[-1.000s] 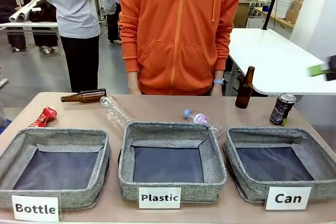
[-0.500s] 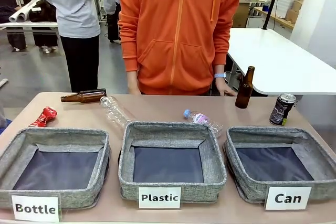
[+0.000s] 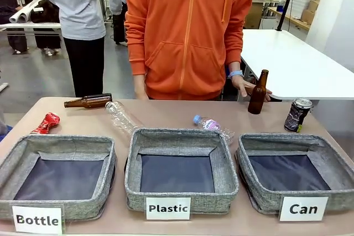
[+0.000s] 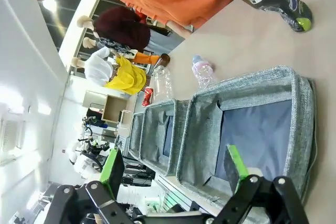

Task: Sort the can waste into the basket.
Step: Pick up the can waste from the table and place it in the right Fabric basket.

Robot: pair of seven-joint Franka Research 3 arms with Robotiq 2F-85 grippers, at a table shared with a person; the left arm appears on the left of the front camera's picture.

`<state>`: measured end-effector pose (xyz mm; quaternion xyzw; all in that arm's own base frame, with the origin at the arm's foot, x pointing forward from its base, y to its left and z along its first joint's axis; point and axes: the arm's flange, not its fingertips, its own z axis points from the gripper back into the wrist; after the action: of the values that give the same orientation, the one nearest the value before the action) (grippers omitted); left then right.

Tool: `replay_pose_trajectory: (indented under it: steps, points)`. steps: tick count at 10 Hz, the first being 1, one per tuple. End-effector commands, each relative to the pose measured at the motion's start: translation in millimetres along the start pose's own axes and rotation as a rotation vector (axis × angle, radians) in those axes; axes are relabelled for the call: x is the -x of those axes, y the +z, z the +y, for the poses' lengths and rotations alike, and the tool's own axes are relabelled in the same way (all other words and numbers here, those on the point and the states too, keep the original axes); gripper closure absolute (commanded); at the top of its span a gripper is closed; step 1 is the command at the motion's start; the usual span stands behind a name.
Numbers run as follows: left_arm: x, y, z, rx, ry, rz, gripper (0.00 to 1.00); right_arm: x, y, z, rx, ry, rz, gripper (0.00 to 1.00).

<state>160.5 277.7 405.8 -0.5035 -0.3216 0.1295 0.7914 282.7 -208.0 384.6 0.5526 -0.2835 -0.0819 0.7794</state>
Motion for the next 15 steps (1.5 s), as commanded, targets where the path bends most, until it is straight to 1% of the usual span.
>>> replay_pose_trajectory:
  steps: [1, 5, 6, 7, 8, 9, 10, 11, 13, 14, 15]
  points:
    - [5, 7, -16, 0.000, -0.022, -0.022, 0.00, 0, 4, 4, 0.002, 0.030, -0.012, 0.00]
    - [5, 7, -16, 0.000, -0.022, -0.022, 0.00, 0, 4, 4, 0.002, 0.030, -0.012, 0.00]
    - [3, 11, -17, -0.010, -0.005, -0.022, 0.00, 0, 4, 4, 0.002, 0.030, -0.012, 0.00]
    - [-5, 2, -34, -0.052, -0.109, 0.075, 0.00, 0, 4, 4, 0.002, 0.030, -0.012, 0.00]
    - [-33, -14, -51, -0.139, -0.119, 0.139, 0.00, 0, 4, 4, 0.002, 0.030, -0.012, 0.00]
    - [-64, -32, -64, -0.195, -0.157, 0.221, 0.00, 0, 4, 4, 0.002, 0.030, -0.012, 0.00]
    - [-94, -53, -75, -0.223, -0.205, 0.307, 0.00, 0, 4, 4, 0.002, 0.030, -0.012, 0.00]
    - [-120, -79, -82, -0.255, -0.229, 0.366, 0.00, 0, 4, 4, 0.002, 0.030, -0.012, 0.00]
    - [-160, -135, -95, -0.333, -0.239, 0.475, 0.00, 0, 4, 4, 0.002, 0.030, -0.012, 0.00]
    - [-169, -151, -96, -0.369, -0.235, 0.505, 0.00, 0, 4, 4, 0.002, 0.030, -0.012, 0.00]
    - [-178, -176, -98, -0.417, -0.254, 0.536, 0.00, 0, 4, 4, 0.002, 0.030, -0.012, 0.00]
